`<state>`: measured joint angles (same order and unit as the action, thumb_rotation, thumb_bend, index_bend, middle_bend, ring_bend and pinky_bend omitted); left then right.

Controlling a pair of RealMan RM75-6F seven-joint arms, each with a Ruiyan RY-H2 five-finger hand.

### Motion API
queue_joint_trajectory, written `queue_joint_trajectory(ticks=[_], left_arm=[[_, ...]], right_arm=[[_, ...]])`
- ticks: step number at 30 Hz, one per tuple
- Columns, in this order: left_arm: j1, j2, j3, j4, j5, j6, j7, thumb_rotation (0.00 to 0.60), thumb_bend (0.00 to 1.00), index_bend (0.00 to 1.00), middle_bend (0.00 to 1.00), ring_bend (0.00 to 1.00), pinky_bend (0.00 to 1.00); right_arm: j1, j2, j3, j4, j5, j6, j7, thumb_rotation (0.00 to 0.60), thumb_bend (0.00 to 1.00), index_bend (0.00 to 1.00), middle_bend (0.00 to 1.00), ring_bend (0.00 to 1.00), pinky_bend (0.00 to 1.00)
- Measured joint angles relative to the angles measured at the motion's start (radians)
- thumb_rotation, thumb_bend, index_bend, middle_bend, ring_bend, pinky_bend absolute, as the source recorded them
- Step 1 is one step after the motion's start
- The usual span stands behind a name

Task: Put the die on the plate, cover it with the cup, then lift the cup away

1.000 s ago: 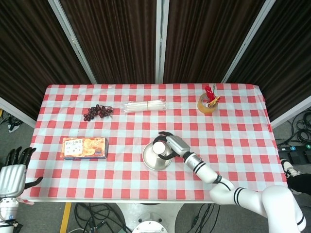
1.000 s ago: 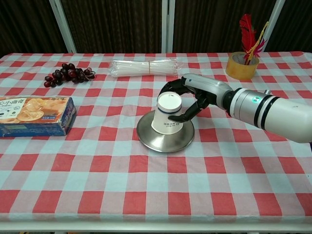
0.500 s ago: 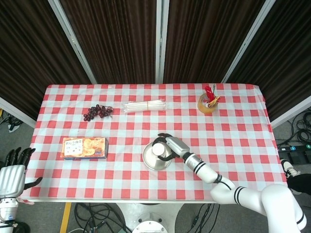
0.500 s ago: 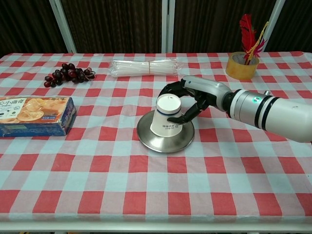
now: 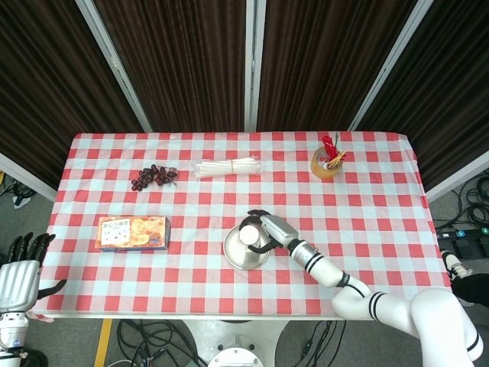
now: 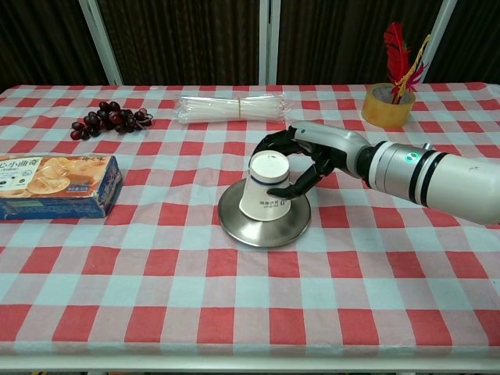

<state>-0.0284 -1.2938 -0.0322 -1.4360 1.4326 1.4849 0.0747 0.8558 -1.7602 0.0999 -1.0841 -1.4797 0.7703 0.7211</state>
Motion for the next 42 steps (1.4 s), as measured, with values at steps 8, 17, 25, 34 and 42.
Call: queue_joint_trajectory(ticks=[8,17,25,34,42], left_arm=[[-0.003,0.000,-0.002,0.000,0.003,0.000,0.003,0.600,0.00,0.14,0.13,0.02,0.02],[-0.003,0.001,-0.002,-0.002,0.001,-0.004,0.007,0.600,0.00,0.14,0.13,0.02,0.02],[-0.004,0.003,-0.004,-0.007,-0.001,-0.005,0.011,0.600,0.00,0.14,0.13,0.02,0.02],[-0.007,0.002,-0.004,-0.001,0.000,-0.010,0.008,0.600,0.00,0.14,0.13,0.02,0.02],[-0.002,-0.001,-0.003,0.006,-0.003,-0.006,-0.002,0.600,0.00,0.14,0.13,0.02,0.02]], right_arm=[[0.003,0.026,-0.045,-0.037,-0.061,0.014,0.024,0.600,0.30,0.56,0.29,0.08,0.07],[0.004,0.014,-0.039,-0.008,-0.045,0.017,0.043,0.600,0.30,0.55,0.29,0.08,0.07],[0.007,0.017,-0.042,-0.001,-0.051,0.027,0.041,0.600,0.30,0.55,0.29,0.08,0.06],[0.012,0.022,-0.061,-0.019,-0.079,0.035,0.063,0.600,0.30,0.54,0.29,0.08,0.06],[0.025,0.001,-0.034,0.048,-0.036,0.016,0.075,0.600,0.30,0.54,0.29,0.08,0.06]])
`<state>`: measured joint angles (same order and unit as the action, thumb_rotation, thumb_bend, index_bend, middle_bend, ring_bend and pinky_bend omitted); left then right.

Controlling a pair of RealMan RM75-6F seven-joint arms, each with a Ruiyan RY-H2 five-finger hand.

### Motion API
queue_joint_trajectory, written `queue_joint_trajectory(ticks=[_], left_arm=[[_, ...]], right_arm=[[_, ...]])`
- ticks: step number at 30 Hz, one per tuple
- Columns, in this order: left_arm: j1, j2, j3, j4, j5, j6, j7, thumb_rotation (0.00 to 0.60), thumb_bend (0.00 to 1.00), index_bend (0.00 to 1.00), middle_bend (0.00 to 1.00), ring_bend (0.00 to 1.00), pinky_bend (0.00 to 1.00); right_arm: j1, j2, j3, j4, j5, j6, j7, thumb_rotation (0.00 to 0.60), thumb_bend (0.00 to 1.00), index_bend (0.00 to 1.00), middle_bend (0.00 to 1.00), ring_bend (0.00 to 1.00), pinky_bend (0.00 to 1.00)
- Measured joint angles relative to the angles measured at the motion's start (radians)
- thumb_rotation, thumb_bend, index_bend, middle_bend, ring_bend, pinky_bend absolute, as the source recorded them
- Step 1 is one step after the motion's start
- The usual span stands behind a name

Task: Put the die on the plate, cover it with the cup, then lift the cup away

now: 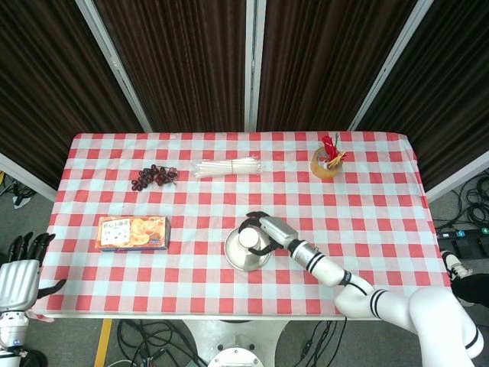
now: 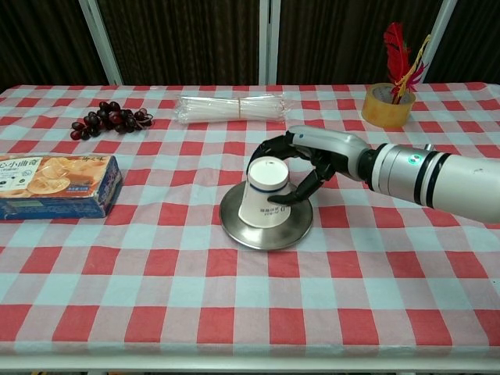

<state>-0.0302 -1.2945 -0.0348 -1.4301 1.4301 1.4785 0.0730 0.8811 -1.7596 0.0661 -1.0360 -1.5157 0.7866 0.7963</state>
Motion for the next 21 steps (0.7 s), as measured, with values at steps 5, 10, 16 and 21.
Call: queue_joint_trajectory(ticks=[5,10,16,21], left_arm=[[-0.001,-0.002,0.000,0.005,0.001,-0.002,-0.003,0.600,0.00,0.14,0.13,0.02,0.02],[-0.004,-0.003,-0.001,0.006,0.005,-0.001,-0.002,0.600,0.00,0.14,0.13,0.02,0.02],[0.001,-0.004,0.001,0.008,-0.001,-0.002,-0.007,0.600,0.00,0.14,0.13,0.02,0.02],[0.001,-0.007,0.001,0.012,0.000,-0.003,-0.010,0.600,0.00,0.14,0.13,0.02,0.02]], right_arm=[[0.001,0.006,-0.008,-0.019,-0.010,0.004,0.014,0.600,0.30,0.53,0.29,0.08,0.06],[0.006,0.032,-0.052,-0.075,-0.063,0.006,0.028,0.600,0.30,0.53,0.29,0.08,0.06],[0.010,-0.003,-0.007,0.006,0.004,-0.012,0.008,0.600,0.30,0.53,0.29,0.08,0.06],[0.009,0.007,-0.024,-0.028,-0.022,-0.002,0.021,0.600,0.30,0.53,0.29,0.08,0.06]])
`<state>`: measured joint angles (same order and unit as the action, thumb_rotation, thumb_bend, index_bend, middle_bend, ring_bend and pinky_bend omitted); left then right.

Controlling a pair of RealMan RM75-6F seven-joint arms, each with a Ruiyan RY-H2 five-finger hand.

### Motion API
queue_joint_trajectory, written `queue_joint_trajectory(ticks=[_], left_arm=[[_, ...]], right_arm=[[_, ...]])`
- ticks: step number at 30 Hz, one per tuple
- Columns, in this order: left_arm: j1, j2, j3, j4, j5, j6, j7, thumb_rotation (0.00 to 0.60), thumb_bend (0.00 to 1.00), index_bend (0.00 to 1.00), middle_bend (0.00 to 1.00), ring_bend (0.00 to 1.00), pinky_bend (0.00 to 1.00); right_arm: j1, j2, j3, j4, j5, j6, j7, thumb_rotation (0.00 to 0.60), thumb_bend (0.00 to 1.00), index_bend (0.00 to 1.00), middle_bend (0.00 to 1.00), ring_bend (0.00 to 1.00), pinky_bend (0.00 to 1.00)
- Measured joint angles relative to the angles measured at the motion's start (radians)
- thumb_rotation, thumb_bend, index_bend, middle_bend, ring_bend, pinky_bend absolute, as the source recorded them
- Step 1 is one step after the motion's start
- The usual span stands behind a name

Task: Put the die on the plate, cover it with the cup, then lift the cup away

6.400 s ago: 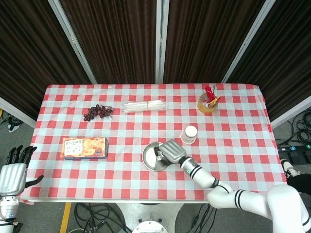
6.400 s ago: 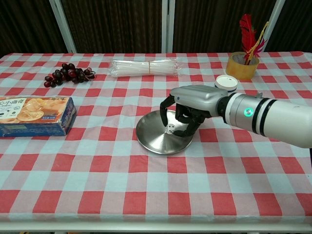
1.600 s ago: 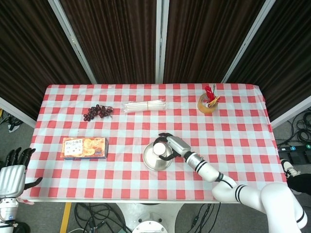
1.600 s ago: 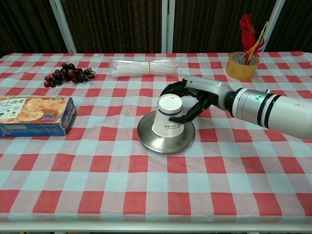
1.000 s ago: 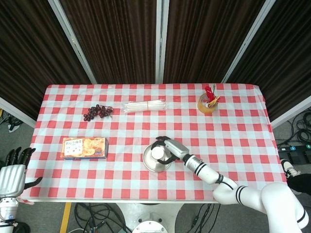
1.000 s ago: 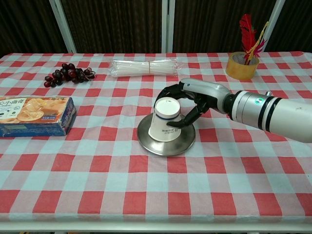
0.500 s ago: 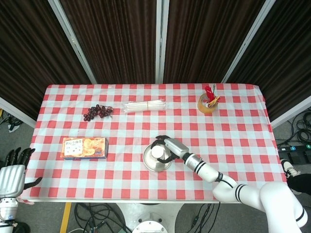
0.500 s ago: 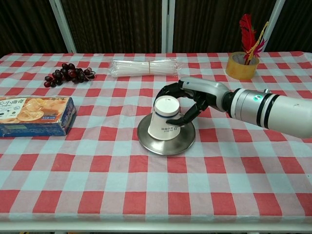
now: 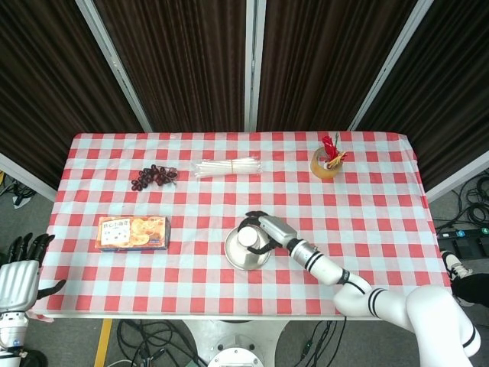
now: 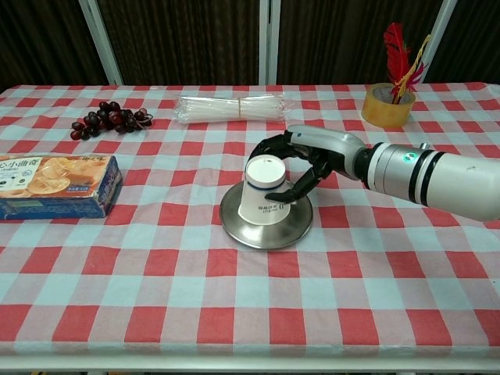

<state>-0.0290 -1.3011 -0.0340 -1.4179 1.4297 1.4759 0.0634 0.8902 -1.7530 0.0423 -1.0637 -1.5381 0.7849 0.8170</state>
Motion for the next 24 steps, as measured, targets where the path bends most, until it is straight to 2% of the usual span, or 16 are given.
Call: queue_joint_trajectory(ticks=[4,10,13,19,24], left_arm=[[-0.002,0.000,0.000,0.000,0.004,0.001,0.001,0.600,0.00,0.14,0.13,0.02,0.02],[0.003,0.000,0.001,-0.001,0.001,0.004,-0.001,0.600,0.00,0.14,0.13,0.02,0.02],[0.002,0.000,0.001,-0.002,0.004,0.005,0.001,0.600,0.00,0.14,0.13,0.02,0.02],[0.001,0.003,0.000,-0.004,0.011,0.011,0.001,0.600,0.00,0.14,0.13,0.02,0.02],[0.002,0.001,0.001,-0.005,0.013,0.012,0.000,0.600,0.00,0.14,0.13,0.02,0.02]], right_arm=[[-0.002,0.018,-0.035,-0.036,-0.045,0.021,0.007,0.600,0.30,0.53,0.29,0.08,0.06],[-0.010,-0.003,0.010,0.014,0.014,0.027,-0.034,0.600,0.30,0.53,0.29,0.08,0.06],[-0.014,0.004,0.010,-0.006,0.006,0.045,-0.031,0.600,0.30,0.53,0.29,0.08,0.06],[-0.035,0.066,0.006,-0.078,-0.024,0.124,-0.031,0.600,0.30,0.53,0.29,0.08,0.06],[-0.061,0.106,0.034,-0.074,0.036,0.130,-0.043,0.600,0.30,0.50,0.28,0.08,0.06]])
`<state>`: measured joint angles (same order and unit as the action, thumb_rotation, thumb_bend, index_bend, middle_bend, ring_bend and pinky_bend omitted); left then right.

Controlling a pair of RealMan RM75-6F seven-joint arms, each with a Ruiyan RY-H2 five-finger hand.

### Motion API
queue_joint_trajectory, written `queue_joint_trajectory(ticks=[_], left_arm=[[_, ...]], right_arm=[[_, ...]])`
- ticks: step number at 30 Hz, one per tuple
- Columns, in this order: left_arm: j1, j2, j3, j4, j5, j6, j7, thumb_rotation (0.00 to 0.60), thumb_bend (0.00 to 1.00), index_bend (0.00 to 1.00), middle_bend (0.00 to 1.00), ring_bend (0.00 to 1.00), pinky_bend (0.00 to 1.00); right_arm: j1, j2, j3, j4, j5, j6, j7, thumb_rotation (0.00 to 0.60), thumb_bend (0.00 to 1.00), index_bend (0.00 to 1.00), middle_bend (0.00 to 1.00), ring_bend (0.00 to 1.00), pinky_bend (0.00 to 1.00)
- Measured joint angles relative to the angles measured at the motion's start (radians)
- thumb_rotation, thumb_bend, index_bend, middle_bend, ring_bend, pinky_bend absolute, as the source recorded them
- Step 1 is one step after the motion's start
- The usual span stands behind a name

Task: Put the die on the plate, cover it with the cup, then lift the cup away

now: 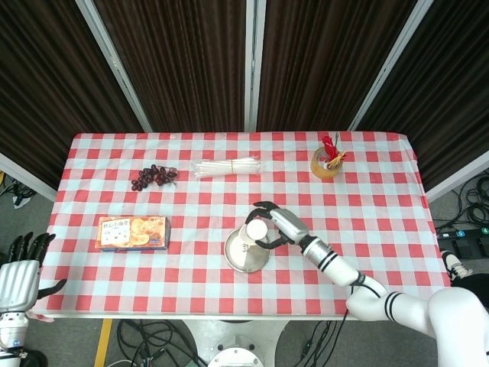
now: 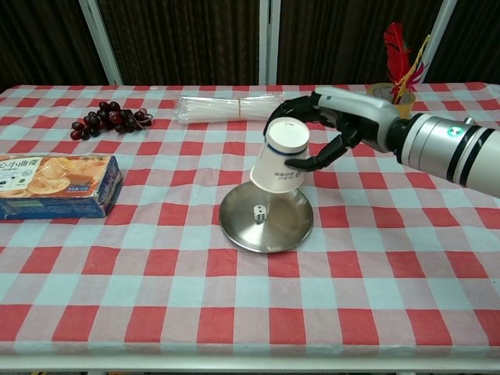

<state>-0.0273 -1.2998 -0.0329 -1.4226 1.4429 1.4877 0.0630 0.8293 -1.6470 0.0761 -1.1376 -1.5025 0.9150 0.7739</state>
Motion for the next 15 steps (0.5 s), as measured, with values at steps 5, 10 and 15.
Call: queue_joint_trajectory(ticks=[5,10,15], left_arm=[[-0.003,0.000,0.000,-0.005,0.003,-0.002,0.008,0.600,0.00,0.14,0.13,0.02,0.02],[-0.006,0.004,-0.001,-0.015,0.007,0.001,0.020,0.600,0.00,0.14,0.13,0.02,0.02],[-0.008,0.007,-0.002,-0.023,0.012,0.004,0.027,0.600,0.00,0.14,0.13,0.02,0.02]], right_arm=[[-0.019,0.016,0.023,0.059,0.085,-0.052,-0.013,0.600,0.30,0.40,0.25,0.06,0.05],[-0.027,0.007,0.024,0.131,0.118,-0.131,-0.025,0.600,0.28,0.08,0.17,0.01,0.02],[-0.042,0.021,0.018,0.125,0.115,-0.137,-0.034,0.600,0.25,0.00,0.10,0.00,0.00]])
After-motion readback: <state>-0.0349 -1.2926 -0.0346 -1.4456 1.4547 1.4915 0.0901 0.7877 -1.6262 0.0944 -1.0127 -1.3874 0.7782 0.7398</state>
